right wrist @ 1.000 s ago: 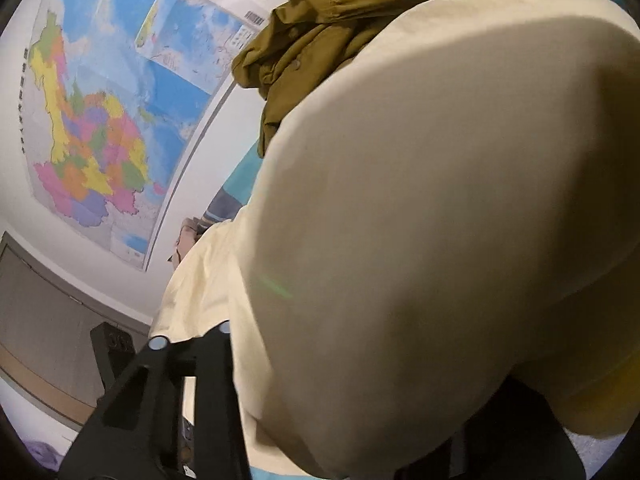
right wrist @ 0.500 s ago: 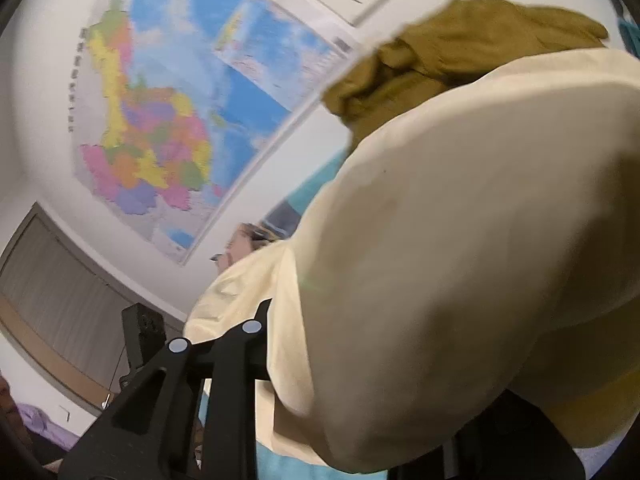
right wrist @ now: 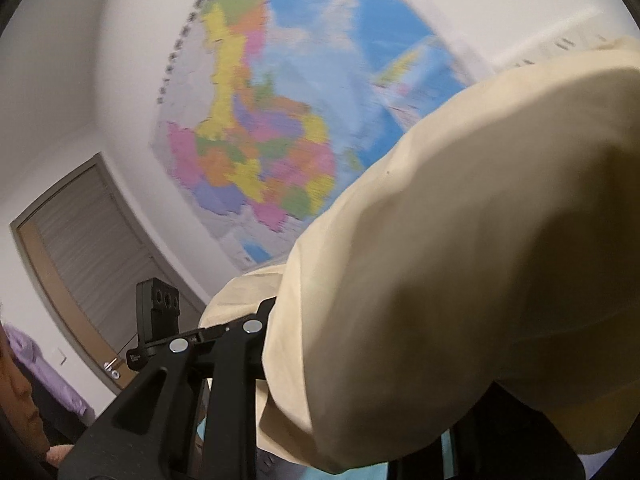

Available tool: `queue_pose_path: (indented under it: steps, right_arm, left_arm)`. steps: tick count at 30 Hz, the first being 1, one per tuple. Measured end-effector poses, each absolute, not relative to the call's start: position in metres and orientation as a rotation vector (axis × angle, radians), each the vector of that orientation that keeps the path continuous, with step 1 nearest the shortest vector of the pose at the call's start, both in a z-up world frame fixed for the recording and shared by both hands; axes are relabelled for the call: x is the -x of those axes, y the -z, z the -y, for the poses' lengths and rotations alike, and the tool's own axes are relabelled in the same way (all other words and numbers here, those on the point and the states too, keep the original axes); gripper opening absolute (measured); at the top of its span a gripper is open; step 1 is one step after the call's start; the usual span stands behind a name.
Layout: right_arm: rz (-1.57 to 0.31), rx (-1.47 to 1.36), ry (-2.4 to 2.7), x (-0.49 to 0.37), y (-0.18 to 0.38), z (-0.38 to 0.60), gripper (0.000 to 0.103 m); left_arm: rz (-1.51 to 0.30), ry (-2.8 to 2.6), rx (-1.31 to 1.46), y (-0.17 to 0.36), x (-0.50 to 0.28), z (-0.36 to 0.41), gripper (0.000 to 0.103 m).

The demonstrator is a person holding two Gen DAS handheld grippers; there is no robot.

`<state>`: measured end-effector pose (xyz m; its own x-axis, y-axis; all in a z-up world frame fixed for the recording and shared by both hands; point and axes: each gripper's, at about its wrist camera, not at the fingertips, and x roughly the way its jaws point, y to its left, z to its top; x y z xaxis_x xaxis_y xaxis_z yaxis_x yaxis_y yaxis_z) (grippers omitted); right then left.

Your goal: Fold large clothes

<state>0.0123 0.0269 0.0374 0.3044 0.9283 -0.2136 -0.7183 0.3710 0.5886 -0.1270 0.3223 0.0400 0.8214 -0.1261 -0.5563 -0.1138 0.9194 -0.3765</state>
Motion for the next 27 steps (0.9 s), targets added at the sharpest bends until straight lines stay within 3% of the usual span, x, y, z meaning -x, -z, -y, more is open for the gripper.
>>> queue_pose_path:
  steps: [9,18,21,25,27]
  right_arm:
    - [-0.510,-0.393,-1.319,-0.041,-0.069,-0.164,0.024]
    - [-0.458,-0.346,-1.453,-0.031,-0.036,-0.317,0.024]
    - [-0.603,-0.293,-1.465,-0.023,0.032,-0.361,0.024]
    - [-0.953,-0.215,-1.411,-0.017,0.134,-0.396,0.027]
    - [-1.018,-0.248,-1.399,-0.014,0.155,-0.392,0.035]
  left_arm:
    - [-0.464,-0.239,0.331,-0.107,0.134,-0.424,0.022]
    - [-0.373,-0.495,0.293,-0.113,0.143,-0.548,0.022]
    - [-0.394,-0.592,0.332,-0.057,0.155,-0.599,0.022]
    - [-0.635,-0.690,0.489,0.060,0.158,-0.658,0.022]
    - [-0.668,-0.717,0.531,0.090,0.165,-0.668,0.031]
